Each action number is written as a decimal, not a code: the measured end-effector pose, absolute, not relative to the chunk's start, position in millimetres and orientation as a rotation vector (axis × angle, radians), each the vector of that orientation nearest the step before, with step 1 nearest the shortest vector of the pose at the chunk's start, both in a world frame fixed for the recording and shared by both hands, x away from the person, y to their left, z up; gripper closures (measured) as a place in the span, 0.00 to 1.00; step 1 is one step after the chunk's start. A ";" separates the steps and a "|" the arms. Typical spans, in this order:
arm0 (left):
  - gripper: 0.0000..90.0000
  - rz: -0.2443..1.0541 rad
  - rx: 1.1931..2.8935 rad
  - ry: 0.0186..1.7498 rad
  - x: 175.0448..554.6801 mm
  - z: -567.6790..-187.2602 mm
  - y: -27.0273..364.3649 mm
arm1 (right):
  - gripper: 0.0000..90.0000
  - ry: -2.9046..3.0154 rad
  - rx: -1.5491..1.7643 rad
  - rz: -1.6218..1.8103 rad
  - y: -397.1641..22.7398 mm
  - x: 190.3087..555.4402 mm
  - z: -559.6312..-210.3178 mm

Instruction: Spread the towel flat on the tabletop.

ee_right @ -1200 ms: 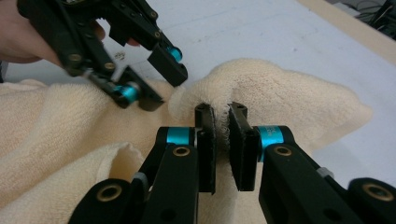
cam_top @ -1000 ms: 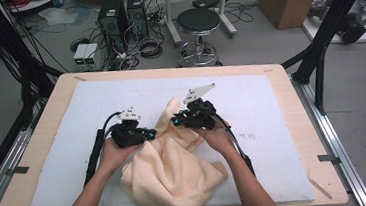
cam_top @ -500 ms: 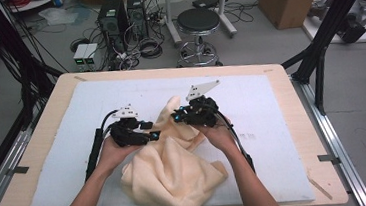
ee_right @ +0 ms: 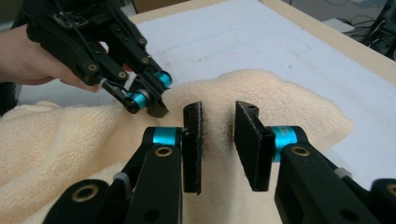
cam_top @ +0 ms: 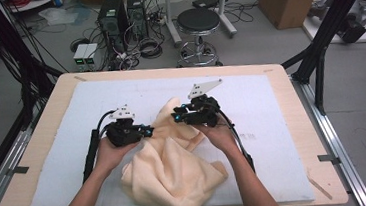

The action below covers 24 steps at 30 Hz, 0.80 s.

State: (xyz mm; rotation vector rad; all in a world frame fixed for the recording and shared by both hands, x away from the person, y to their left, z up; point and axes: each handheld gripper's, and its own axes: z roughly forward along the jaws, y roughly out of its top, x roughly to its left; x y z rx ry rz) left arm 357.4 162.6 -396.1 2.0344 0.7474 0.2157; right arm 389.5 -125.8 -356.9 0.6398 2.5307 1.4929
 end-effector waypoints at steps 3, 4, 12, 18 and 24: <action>0.94 0.226 2.036 0.757 354.2 -396.5 168.6 | 0.70 2.531 0.703 1.516 -136.6 390.7 -362.9; 0.94 0.227 2.039 0.756 354.0 -396.3 170.4 | 0.65 2.534 0.725 1.521 -139.6 391.4 -365.7; 0.94 0.267 2.071 0.752 346.4 -392.7 177.1 | 0.52 2.652 0.820 1.445 -147.3 393.1 -390.4; 0.94 0.242 2.027 0.776 342.2 -397.0 176.4 | 0.50 2.692 0.833 1.455 -137.4 391.9 -394.3; 0.94 0.217 2.035 0.751 336.1 -397.0 173.0 | 0.94 2.842 0.806 1.269 -121.2 393.8 -412.3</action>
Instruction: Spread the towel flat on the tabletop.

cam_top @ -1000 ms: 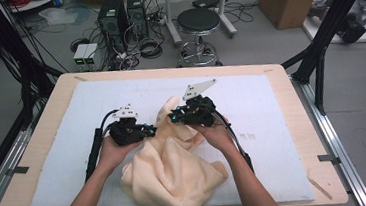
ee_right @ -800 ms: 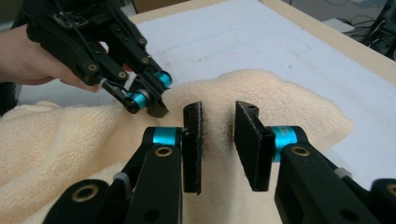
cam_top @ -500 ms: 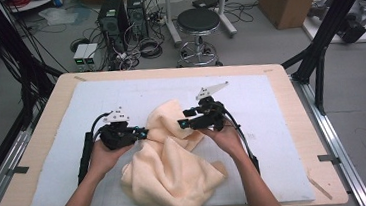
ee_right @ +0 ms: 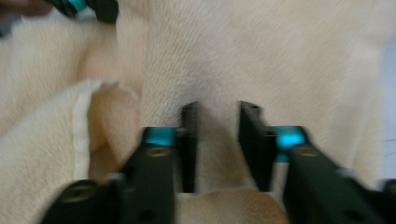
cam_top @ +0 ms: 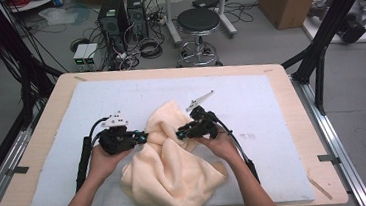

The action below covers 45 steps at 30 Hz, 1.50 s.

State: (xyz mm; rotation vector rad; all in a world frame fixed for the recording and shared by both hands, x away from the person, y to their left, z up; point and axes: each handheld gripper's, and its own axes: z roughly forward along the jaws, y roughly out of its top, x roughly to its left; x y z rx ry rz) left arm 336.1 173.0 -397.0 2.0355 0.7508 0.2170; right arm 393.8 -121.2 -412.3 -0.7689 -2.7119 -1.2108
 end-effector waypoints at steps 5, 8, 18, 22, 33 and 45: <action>0.94 0.184 2.038 0.743 327.4 -397.8 171.4 | 1.00 -2.804 -0.764 -1.239 -131.5 385.5 -396.4; 0.94 0.154 2.029 0.746 318.1 -400.9 169.7 | 0.96 -2.801 -0.835 -1.295 -146.7 384.1 -387.4; 0.94 0.150 2.062 0.690 287.1 -408.6 169.8 | 0.58 -2.715 -1.018 -1.231 -142.7 392.8 -418.0; 0.94 0.148 2.079 0.658 281.7 -407.6 167.3 | 0.67 -2.774 -1.014 -1.171 -127.1 392.7 -428.8; 0.79 0.118 2.003 0.675 290.9 -401.5 174.7 | 1.00 -2.914 -0.916 -1.233 -138.3 379.9 -401.6; 0.60 0.131 1.945 0.737 322.5 -392.3 164.3 | 1.00 -2.943 -1.122 -1.257 -223.6 370.7 -380.7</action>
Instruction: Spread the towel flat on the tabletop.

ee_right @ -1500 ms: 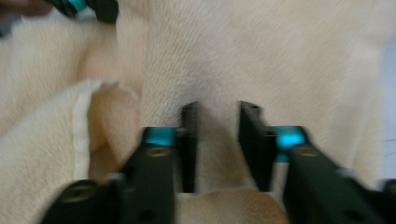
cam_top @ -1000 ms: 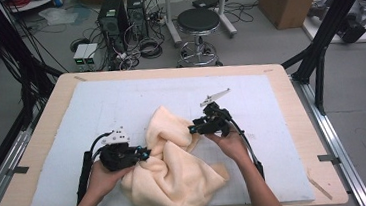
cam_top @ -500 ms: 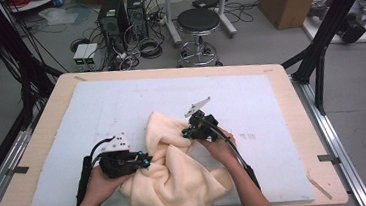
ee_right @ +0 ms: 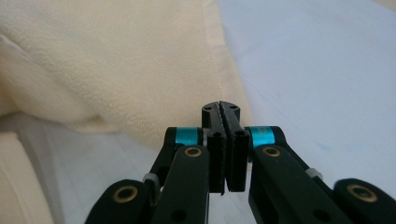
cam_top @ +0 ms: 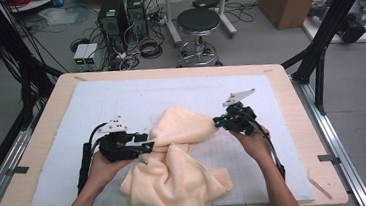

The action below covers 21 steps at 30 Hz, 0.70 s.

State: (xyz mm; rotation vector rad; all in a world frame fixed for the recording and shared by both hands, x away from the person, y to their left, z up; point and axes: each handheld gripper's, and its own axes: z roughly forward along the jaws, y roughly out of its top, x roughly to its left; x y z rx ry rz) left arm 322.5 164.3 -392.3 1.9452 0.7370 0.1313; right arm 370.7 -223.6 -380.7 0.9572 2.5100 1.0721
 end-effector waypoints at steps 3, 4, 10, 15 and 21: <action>0.60 0.124 1.942 0.752 328.1 -396.0 159.1 | 0.99 2.496 1.051 0.983 -245.9 372.6 -389.7; 0.60 0.121 1.940 0.756 329.6 -397.0 158.1 | 0.99 2.487 1.073 0.979 -250.8 373.9 -393.5; 0.61 0.131 1.935 0.780 335.5 -400.5 159.9 | 0.60 2.542 1.158 1.104 -240.9 388.0 -414.3; 0.62 0.138 1.932 0.798 339.6 -402.0 164.2 | 0.51 2.574 1.160 1.079 -216.2 394.7 -429.6; 0.62 0.145 1.924 0.809 346.1 -404.9 166.3 | 0.91 2.532 1.098 0.976 -210.3 394.1 -432.3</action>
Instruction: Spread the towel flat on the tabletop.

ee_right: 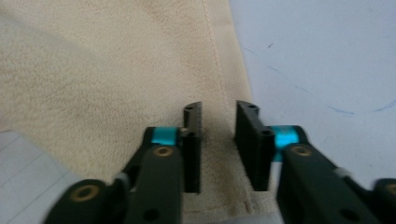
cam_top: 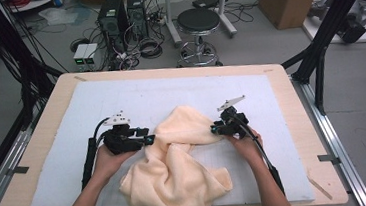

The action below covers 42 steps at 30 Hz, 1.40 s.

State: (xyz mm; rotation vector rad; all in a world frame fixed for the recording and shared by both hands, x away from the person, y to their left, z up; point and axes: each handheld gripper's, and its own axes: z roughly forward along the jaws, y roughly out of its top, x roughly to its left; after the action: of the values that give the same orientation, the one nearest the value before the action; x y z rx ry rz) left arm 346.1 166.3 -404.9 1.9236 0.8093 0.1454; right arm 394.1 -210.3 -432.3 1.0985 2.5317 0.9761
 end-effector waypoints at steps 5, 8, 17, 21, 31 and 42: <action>0.63 0.149 1.935 0.826 358.5 -403.5 160.0 | 0.97 2.581 1.054 0.938 -212.9 392.9 -427.3; 0.64 0.148 1.935 0.834 369.0 -401.9 153.4 | 0.97 2.567 1.046 0.941 -223.7 389.3 -420.2; 0.56 0.060 1.998 0.818 391.1 -407.6 112.3 | 0.97 2.423 1.121 0.937 -275.0 389.1 -395.2; 0.71 -0.020 2.058 0.785 390.6 -418.3 95.9 | 0.97 2.409 1.173 0.915 -285.7 391.3 -398.1; 0.91 -0.159 2.152 0.597 348.4 -406.1 65.8 | 0.96 2.476 1.116 0.871 -272.4 384.3 -399.2; 0.71 -0.063 2.044 0.622 373.3 -385.8 69.5 | 0.96 2.459 1.169 0.874 -299.0 365.9 -414.7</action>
State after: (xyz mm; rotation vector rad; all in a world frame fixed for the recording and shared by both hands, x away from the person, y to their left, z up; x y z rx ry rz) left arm 373.3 69.5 -385.8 2.0438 0.6223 -0.0627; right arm 365.9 -299.0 -414.7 1.1686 2.4588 0.8740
